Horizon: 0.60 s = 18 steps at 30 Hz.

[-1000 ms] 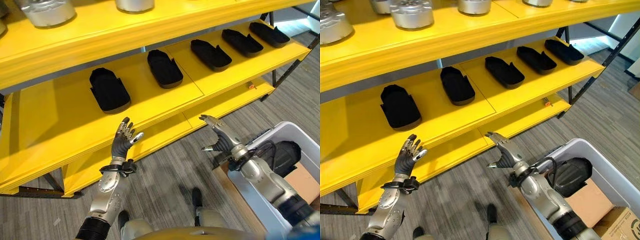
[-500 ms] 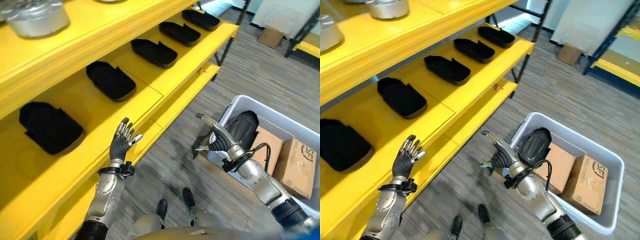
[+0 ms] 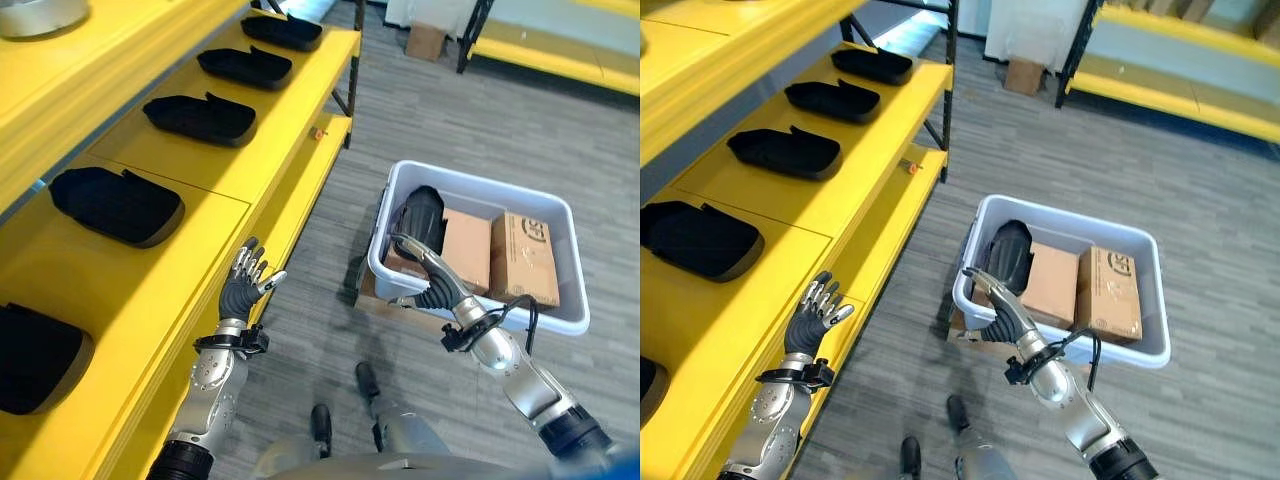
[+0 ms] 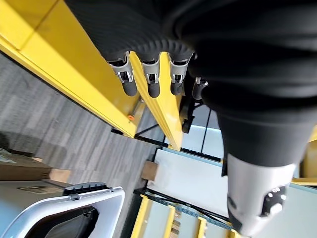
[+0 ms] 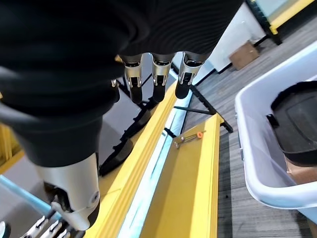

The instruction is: Move parts from the plastic box to the shelf.

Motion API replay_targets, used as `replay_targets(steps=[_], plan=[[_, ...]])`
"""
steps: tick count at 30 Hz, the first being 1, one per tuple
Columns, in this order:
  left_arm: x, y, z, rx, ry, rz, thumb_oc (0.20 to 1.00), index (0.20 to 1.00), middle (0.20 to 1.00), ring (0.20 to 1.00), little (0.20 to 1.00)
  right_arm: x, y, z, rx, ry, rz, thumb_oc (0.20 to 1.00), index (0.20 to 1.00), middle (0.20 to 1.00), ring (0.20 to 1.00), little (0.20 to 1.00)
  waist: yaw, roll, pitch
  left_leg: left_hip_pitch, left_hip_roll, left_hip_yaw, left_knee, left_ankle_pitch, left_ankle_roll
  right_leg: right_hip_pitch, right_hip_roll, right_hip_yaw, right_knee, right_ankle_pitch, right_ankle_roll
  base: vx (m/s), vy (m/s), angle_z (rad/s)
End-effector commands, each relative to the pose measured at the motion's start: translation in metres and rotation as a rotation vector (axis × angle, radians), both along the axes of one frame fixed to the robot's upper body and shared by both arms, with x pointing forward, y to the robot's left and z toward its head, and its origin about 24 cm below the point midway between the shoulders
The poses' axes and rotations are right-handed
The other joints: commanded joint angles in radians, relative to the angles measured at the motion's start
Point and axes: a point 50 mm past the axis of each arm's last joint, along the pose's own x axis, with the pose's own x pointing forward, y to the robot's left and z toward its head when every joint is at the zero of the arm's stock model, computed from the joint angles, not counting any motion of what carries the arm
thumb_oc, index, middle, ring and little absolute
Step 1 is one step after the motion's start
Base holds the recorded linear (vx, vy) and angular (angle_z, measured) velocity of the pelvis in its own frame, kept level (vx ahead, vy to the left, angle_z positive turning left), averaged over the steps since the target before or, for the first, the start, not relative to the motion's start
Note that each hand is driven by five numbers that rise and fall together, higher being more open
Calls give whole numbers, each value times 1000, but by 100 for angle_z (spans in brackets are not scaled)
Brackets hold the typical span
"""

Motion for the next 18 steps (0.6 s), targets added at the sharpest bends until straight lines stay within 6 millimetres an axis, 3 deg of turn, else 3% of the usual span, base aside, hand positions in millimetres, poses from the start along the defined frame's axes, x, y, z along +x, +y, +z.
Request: replay_targets(steps=[1, 4, 7, 18], plan=[[-3, 17, 16, 60, -77, 39, 1000, 1000, 1000, 1000, 1000, 10, 5, 18, 38, -97, 0, 1000, 1000, 1000, 1000, 1000, 13, -83, -70, 31, -76, -148, -53, -22, -59, 59, -65, 157, -69, 111, 129, 97, -102, -94], [-3, 21, 17, 74, -75, 52, 1000, 1000, 1000, 1000, 1000, 12, 5, 23, 32, -117, 1, 1000, 1000, 1000, 1000, 1000, 2, -86, -54, 59, -60, -128, -52, -39, -70, -22, -84, 162, -120, 193, 160, 147, -150, -84], [1, 15, 15, 69, -73, 35, 1000, 1000, 1000, 1000, 1000, 8, -1, 21, 40, -113, -23, 1000, 1000, 1000, 1000, 1000, -8, -107, -62, 96, -64, -139, -68, -57, -82, 19, -77, 158, -155, 205, 164, 150, -133, 6], [12, -6, 19, 4, -90, -30, 1000, 1000, 1000, 1000, 1000, 4, -26, 26, 29, -143, -108, 1000, 1000, 1000, 1000, 1000, -57, -67, -99, 120, 85, -181, -61, -45, -177, 69, -24, 49, -55, 43, 109, 144, -197, 29]])
